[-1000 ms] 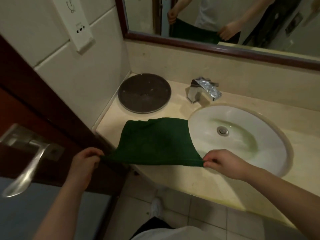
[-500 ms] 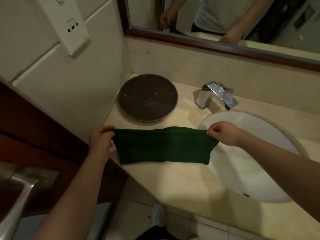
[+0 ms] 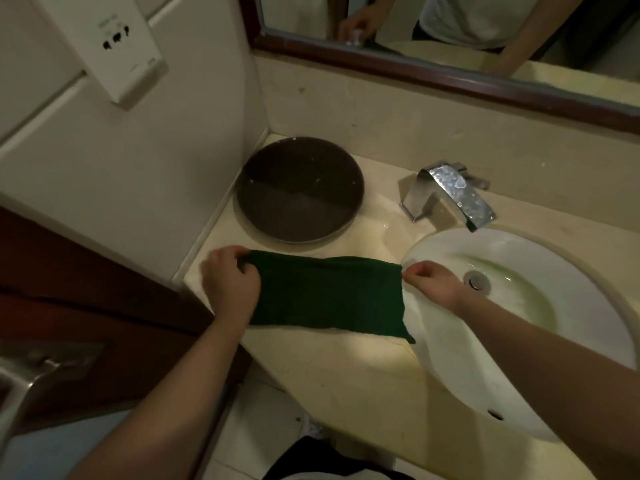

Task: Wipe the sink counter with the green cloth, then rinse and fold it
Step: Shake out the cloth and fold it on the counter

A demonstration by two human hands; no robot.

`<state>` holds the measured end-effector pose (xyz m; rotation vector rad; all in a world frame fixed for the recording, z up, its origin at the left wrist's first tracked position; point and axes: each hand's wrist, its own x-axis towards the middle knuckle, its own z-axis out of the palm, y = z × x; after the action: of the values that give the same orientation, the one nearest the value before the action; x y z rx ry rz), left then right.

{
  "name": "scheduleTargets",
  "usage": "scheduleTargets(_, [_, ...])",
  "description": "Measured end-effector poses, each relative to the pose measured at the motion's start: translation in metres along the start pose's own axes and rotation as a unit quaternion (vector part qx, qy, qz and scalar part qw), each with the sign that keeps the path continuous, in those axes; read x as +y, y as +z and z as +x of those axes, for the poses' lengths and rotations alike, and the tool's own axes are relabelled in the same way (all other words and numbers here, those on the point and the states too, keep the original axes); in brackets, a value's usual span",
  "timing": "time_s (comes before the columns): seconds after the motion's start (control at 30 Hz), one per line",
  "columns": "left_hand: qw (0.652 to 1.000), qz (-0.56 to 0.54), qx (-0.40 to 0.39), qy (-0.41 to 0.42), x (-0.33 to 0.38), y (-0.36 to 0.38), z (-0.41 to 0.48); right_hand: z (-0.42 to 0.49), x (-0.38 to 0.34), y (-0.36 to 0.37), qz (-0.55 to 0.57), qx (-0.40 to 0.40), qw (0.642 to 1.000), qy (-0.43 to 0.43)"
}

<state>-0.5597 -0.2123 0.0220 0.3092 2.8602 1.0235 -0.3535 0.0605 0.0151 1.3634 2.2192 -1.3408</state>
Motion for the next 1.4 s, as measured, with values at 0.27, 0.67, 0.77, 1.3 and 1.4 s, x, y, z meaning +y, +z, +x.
scheduleTargets(0.27, [0.902, 0.041, -0.313, 0.294, 0.064, 0.068, -0.144, 0.001, 0.023, 0.018, 0.277, -0.13, 0.95, 0.067])
scheduleTargets(0.67, [0.942, 0.148, -0.273, 0.126, 0.105, 0.093, -0.177, -0.044, -0.036, -0.006, 0.258, -0.149, 0.953, 0.054])
scheduleTargets(0.77, [0.976, 0.006, -0.209, 0.053, 0.1, 0.088, -0.173, -0.056, -0.079, 0.006, 0.249, -0.149, 0.956, 0.036])
scheduleTargets(1.3, [0.809, -0.337, -0.255, -0.409, 0.006, 0.0, -0.092, -0.055, -0.21, 0.139, 0.14, -0.166, 0.976, 0.018])
scheduleTargets(1.4, [0.89, -0.299, -0.197, -0.282, -0.003, 0.002, -0.11, -0.043, -0.181, 0.121, 0.056, -0.058, 0.997, -0.015])
